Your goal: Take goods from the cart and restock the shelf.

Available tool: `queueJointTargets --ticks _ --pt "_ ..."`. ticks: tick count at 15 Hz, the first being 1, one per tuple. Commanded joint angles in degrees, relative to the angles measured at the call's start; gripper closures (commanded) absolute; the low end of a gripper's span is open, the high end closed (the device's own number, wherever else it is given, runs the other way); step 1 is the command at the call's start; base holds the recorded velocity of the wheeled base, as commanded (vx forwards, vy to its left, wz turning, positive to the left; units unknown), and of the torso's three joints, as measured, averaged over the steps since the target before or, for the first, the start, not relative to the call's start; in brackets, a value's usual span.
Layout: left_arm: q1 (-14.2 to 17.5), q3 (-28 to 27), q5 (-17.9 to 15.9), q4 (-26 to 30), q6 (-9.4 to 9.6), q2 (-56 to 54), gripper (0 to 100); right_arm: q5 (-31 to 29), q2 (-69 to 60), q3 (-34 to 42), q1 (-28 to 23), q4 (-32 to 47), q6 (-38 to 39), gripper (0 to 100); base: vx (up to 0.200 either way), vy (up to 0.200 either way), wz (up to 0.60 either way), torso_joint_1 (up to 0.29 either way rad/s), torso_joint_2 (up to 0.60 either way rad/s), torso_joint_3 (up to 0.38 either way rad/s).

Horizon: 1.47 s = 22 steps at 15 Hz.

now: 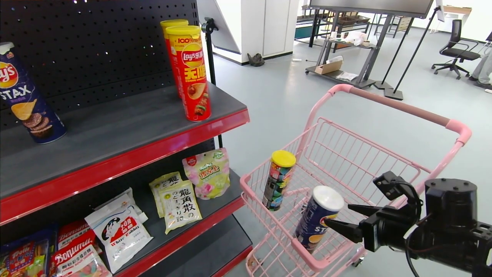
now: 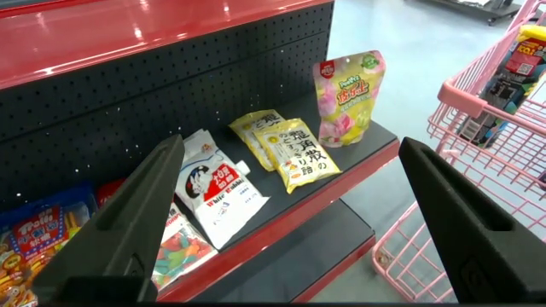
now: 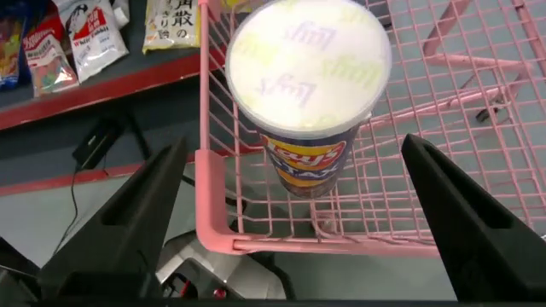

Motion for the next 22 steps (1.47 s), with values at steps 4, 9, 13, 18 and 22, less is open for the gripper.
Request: queueJointTargets --ticks 4,9,13,18,22 --pt "0.0 0.0 0.02 -0.01 0.02 0.0 0 -0.23 8.97 -3.92 0.53 -3.41 0.06 0 0.0 0.0 0.0 0.0 0.0 0.0" --pt "0.0 0.0 0.02 -0.01 0.11 0.0 0 -0.32 13.72 -7.17 1.23 -5.16 0.23 0 0.0 0.0 0.0 0.0 0.0 0.0" --pt "-0.09 0.0 0.02 -0.01 0.11 0.0 0 -0.59 16.09 -9.19 1.32 -5.25 0.23 0 0.0 0.0 0.0 0.0 0.0 0.0" --pt "0.0 0.0 0.02 -0.01 0.11 0.0 0 -1.46 18.29 -10.95 2.11 -6.57 0.5 100 0.0 0.0 0.0 0.0 0.0 0.0" --pt "0.0 0.0 0.02 -0.01 0.11 0.0 0 -1.73 19.25 -10.95 4.13 -7.27 0.58 100 0.0 0.0 0.0 0.0 0.0 0.0"
